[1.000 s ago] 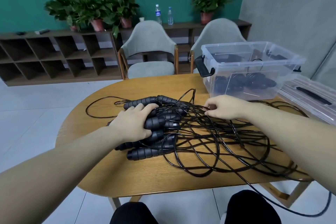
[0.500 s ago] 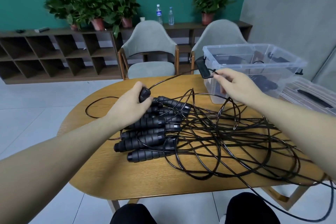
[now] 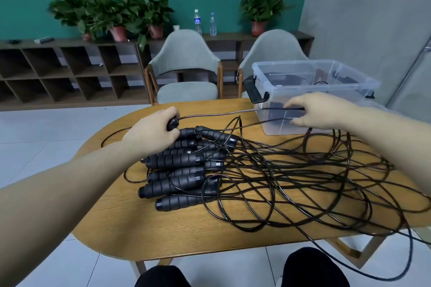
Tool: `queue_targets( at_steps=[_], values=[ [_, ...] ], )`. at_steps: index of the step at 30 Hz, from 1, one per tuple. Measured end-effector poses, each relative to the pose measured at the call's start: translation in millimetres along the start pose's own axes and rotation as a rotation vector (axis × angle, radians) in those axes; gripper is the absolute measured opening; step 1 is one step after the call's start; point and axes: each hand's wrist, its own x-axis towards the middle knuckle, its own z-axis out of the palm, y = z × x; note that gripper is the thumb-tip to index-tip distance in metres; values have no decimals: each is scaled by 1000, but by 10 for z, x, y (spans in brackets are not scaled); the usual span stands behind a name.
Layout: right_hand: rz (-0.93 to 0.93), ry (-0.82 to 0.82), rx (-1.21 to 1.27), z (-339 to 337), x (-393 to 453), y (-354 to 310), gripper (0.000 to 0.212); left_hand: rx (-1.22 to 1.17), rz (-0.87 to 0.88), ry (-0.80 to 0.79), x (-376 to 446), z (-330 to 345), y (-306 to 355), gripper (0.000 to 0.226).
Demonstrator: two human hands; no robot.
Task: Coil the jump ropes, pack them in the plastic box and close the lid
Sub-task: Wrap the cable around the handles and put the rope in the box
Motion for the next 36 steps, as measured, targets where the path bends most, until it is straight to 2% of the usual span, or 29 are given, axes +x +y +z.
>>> queue_targets(
  at_steps=[2, 4, 6, 8, 11, 13, 15, 19, 22, 25, 29, 36],
  values=[
    [-37, 67, 30, -69, -32, 51, 30, 11, -1, -13, 16, 8, 6, 19],
    [-71, 194, 10, -188, -55, 85, 30, 2, 11, -8, 41, 25, 46, 21],
    [-78, 247, -54, -306, -57, 105, 31, -4, 19, -10, 69, 52, 92, 23],
    [-96, 221, -129, -379, -54, 119, 33, 9, 19, -32, 88, 90, 108, 25],
    [-103, 82, -356, -417, -80, 78, 42, 30, 1, -75, 106, 139, 98, 29],
    [-106, 60, -441, -412, -92, 44, 40, 53, -7, -96, 120, 156, 104, 33],
    [-78, 117, -337, -401, -76, 88, 35, 64, -10, -114, 132, 165, 125, 40],
    [3, 235, 178, -403, -53, 200, 46, 11, -31, -103, 186, 182, 161, 56],
    [54, 264, 415, -451, -93, 178, 43, 1, -59, -147, 266, 200, 197, 66],
    [43, 301, 471, -498, -120, 202, 40, 33, -51, -192, 336, 262, 220, 70],
    [20, 270, 500, -488, -146, 235, 39, 145, 0, -199, 450, 415, 250, 68],
    [35, 259, 607, -379, -137, 384, 39, 189, 6, -250, 670, 647, 320, 53]
  ],
)
